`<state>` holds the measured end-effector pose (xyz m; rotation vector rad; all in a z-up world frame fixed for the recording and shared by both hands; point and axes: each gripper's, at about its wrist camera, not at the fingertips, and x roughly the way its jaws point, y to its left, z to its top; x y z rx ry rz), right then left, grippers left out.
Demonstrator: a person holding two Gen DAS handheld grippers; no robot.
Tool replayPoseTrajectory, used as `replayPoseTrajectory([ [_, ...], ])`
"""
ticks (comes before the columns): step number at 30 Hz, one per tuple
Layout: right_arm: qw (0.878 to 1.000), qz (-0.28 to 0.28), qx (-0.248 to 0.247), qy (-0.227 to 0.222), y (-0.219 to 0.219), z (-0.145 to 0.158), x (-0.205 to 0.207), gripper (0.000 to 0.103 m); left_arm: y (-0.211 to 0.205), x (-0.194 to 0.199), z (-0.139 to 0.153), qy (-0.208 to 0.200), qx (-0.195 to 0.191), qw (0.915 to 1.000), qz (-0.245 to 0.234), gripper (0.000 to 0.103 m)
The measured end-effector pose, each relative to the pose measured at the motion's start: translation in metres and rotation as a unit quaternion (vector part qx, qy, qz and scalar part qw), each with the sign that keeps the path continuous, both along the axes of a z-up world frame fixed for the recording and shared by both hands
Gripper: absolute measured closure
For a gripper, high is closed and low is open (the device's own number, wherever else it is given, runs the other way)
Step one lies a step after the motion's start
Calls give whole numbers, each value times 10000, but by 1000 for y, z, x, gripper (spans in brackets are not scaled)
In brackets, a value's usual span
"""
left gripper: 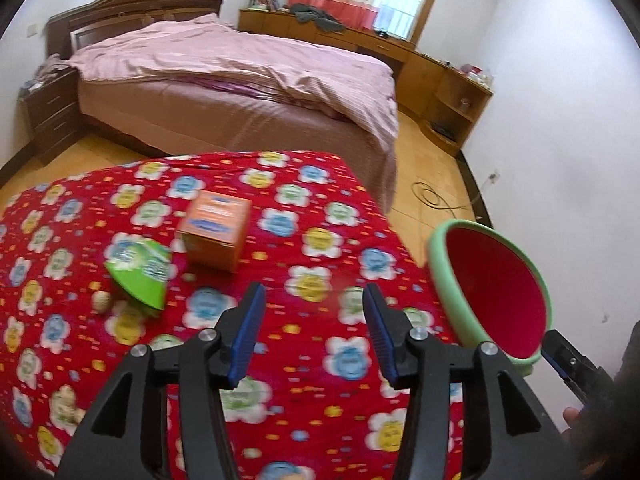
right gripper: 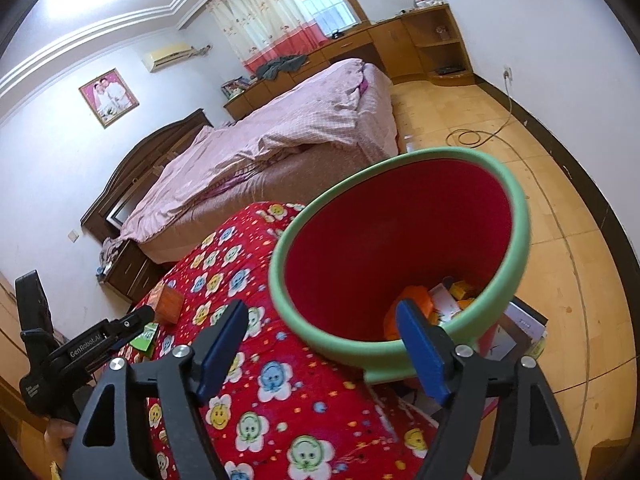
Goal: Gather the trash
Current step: 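Move both tools back over the bedspread toward the green wrapper and brown box, then grasp the green wrapper with the left tool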
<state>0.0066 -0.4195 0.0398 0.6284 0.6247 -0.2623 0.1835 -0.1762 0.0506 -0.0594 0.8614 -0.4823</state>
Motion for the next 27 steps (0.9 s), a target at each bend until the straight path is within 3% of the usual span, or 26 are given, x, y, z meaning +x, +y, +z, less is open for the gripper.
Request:
replayPoseTrajectory([
  [17, 9985, 452, -97, 288, 46, -8, 42, 20, 77, 62, -20, 99, 709, 9944, 773, 49],
  [27, 9969, 630, -135, 452, 61, -16, 59, 20, 81, 90, -55, 420, 876, 9929, 689, 49],
])
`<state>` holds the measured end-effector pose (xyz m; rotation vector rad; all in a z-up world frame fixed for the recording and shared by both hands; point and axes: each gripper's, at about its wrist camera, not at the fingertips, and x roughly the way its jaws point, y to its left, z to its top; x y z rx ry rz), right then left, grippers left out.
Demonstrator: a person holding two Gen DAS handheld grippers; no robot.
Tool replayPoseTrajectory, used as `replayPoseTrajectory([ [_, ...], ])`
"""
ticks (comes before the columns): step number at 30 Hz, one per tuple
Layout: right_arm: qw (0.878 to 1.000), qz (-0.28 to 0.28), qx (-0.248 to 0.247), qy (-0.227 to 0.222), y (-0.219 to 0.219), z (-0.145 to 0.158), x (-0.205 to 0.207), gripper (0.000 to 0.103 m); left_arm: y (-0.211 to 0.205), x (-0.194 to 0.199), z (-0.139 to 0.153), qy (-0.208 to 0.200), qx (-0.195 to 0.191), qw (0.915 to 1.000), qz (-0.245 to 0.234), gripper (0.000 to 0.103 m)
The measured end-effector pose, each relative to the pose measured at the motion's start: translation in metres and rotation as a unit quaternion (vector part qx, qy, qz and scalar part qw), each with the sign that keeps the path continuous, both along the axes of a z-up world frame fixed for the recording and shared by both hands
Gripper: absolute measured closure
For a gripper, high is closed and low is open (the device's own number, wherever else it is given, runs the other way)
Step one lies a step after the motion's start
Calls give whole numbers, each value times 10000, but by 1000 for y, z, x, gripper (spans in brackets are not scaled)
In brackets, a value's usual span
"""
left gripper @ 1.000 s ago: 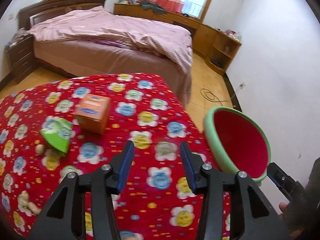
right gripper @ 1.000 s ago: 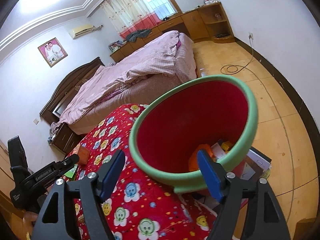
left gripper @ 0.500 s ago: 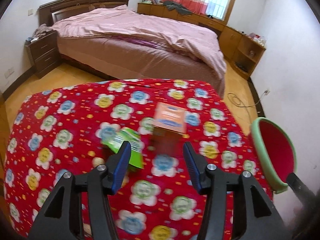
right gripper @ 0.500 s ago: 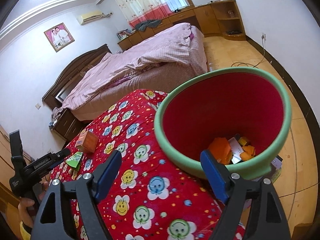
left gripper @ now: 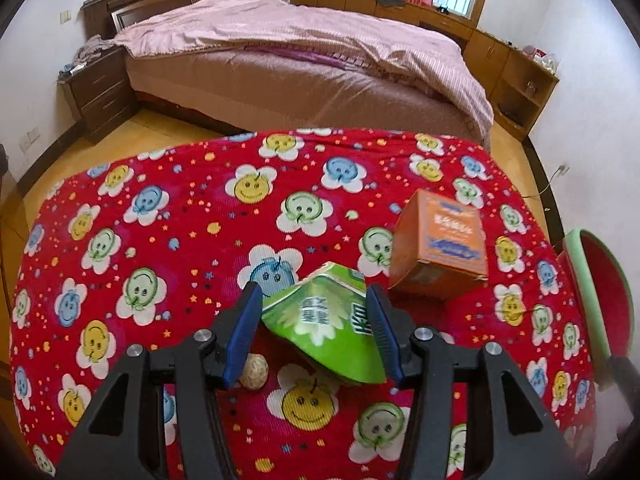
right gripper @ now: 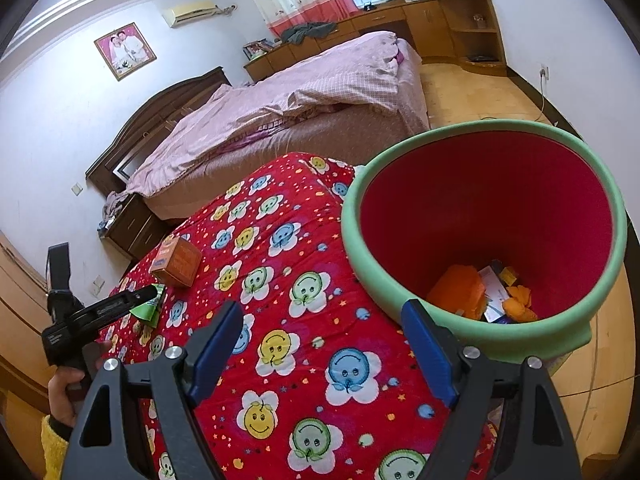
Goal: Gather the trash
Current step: 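Grasp the green wrapper with the left tool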
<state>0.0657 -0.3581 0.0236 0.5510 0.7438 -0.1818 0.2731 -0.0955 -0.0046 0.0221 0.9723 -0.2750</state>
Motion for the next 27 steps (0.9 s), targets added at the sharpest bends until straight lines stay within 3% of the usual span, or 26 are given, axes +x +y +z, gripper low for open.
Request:
replayPoseTrajectory([
  [8, 9999, 124, 51, 74, 6, -3, 9, 19, -3, -7, -4, -136, 106, 9999, -2, 49],
  [10, 9998, 167, 31, 79, 9, -2, 12, 19, -5, -9, -5, -179, 111, 9998, -40, 54],
  [14, 9996, 254, -35, 94, 17, 0, 20, 19, -1, -17, -2, -228, -98, 9996, -94, 65],
  [21, 9986, 489, -128, 174, 38, 3, 43, 20, 11, -25, 2, -293, -571, 9979, 59, 69],
  [27, 9967, 730, -303, 177, 63, 6, 72, 20, 34, -27, 16, -648, -554, 9952, 474, 69],
])
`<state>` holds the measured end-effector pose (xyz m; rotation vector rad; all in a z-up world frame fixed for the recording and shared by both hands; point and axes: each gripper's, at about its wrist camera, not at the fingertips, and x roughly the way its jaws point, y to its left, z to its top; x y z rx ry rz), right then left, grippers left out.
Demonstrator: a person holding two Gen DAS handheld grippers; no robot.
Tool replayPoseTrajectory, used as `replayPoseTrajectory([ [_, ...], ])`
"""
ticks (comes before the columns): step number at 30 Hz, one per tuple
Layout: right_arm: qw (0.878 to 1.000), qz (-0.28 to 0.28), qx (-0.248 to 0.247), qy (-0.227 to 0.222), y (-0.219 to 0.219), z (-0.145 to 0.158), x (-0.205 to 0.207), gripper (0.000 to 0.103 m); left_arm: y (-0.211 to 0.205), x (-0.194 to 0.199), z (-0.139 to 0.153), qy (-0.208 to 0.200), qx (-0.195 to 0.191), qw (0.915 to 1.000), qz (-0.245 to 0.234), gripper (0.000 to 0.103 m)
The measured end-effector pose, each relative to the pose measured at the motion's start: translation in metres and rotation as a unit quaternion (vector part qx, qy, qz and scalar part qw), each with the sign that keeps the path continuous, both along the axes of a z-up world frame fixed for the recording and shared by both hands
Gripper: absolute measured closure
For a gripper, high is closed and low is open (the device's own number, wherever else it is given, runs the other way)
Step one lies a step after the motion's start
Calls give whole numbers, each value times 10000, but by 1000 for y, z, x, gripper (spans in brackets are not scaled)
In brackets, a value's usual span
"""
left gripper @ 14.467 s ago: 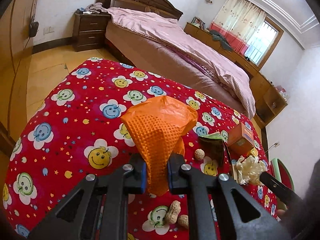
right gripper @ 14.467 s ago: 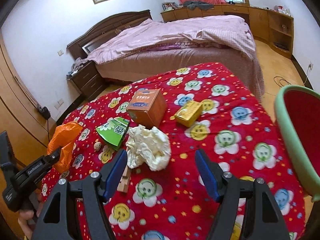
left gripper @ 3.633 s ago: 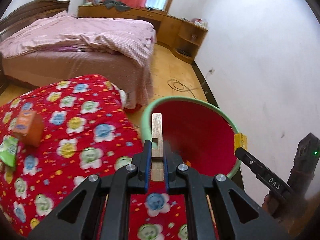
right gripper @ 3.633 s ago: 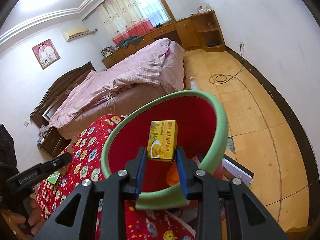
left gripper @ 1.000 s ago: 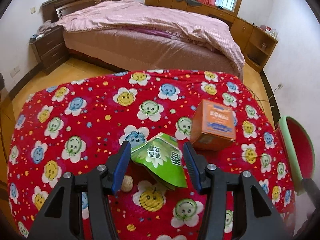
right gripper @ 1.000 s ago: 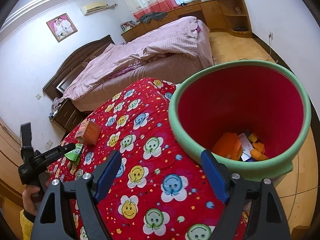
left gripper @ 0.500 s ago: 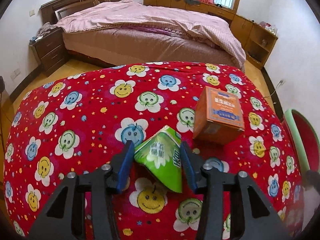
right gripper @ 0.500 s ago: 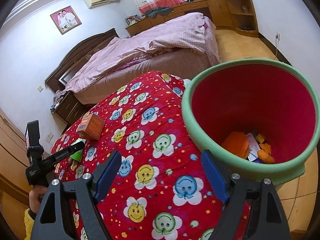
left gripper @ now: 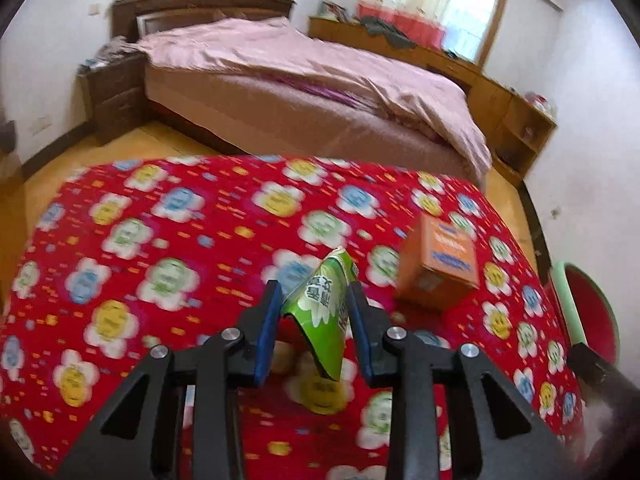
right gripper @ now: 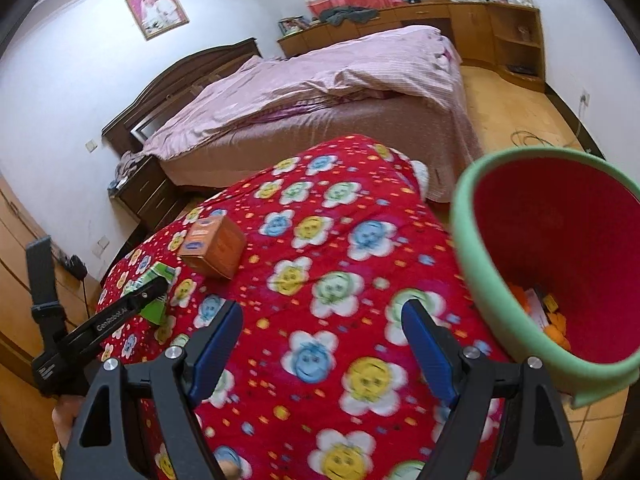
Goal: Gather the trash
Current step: 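Grasp the green wrapper with the left tool, then grasp the orange-brown box with the right tool while the left tool holds the wrapper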
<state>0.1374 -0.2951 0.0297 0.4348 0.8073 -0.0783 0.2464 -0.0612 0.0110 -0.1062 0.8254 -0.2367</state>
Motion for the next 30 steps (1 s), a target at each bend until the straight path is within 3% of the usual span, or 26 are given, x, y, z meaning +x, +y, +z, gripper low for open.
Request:
replayPoseTrajectory([
  [10, 9990, 427, -121, 54, 51, -3, 54, 20, 51, 9, -5, 2, -190, 9966, 806, 69],
  [26, 9957, 661, -564, 308, 107, -20, 120, 21, 58, 17, -20, 239, -382, 9952, 874, 69],
  [27, 9956, 634, -608, 321, 108, -21, 122, 22, 58, 18, -20, 250, -398, 9951, 875, 69],
  [28, 9955, 628, -627, 336, 109, -21, 124, 29, 59, 18, -21, 262, -417, 9950, 873, 69],
  [29, 9954, 639, -612, 362, 110, -22, 125, 43, 59, 18, -21, 265, -427, 9949, 873, 69],
  [30, 9953, 657, -589, 402, 109, -24, 127, 48, 59, 18, -21, 265, -437, 9949, 874, 69],
])
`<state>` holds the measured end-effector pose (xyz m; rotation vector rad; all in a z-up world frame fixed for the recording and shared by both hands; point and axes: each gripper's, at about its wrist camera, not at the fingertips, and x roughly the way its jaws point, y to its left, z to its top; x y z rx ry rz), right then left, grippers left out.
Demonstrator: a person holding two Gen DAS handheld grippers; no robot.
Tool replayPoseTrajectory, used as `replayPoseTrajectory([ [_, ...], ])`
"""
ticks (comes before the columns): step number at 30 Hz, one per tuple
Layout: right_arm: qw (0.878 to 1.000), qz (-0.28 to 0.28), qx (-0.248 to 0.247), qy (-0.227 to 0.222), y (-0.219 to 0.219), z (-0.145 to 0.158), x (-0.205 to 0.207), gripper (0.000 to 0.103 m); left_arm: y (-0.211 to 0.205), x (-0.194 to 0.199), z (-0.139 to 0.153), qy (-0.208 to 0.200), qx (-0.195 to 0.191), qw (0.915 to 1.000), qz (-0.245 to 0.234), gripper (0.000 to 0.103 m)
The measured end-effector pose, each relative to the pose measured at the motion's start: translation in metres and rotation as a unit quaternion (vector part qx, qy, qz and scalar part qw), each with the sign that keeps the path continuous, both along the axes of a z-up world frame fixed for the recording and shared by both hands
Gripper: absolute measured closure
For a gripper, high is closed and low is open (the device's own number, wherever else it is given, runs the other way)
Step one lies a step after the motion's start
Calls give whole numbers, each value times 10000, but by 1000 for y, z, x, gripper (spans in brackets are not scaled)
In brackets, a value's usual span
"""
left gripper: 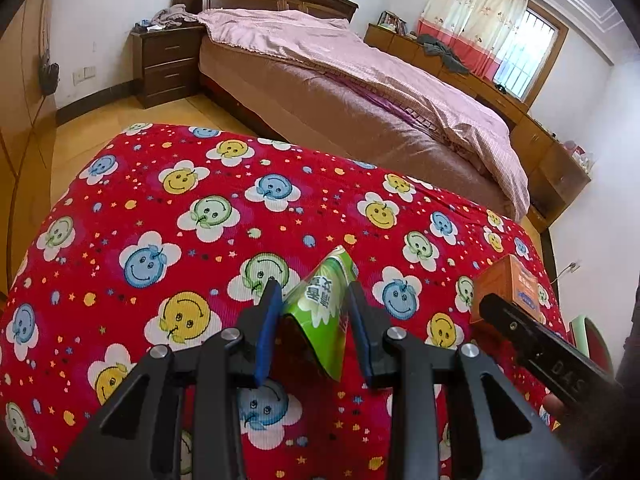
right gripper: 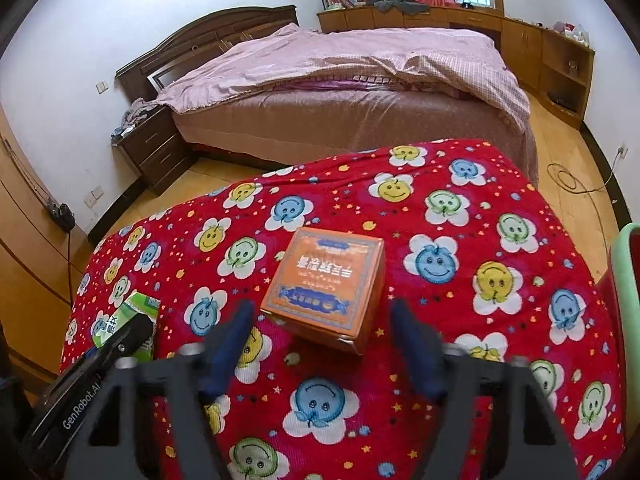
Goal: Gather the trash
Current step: 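Grasp the orange-brown box with the right tool while the left tool holds the wrapper, then carry the box and green wrapper over the red bucket and release both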
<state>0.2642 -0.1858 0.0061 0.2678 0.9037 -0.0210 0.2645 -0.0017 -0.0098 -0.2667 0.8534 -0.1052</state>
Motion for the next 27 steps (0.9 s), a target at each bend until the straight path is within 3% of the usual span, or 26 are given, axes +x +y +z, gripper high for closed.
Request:
replayPoseTrajectory([
  [10, 10000, 64, 73, -15, -8, 12, -21, 48, 2, -5, 7, -167, 41, 9998, 32, 69],
  [27, 9966, -661, 41, -494, -83, 58, -132, 48, -7, -19, 28, -556, 131, 9984, -38, 69],
])
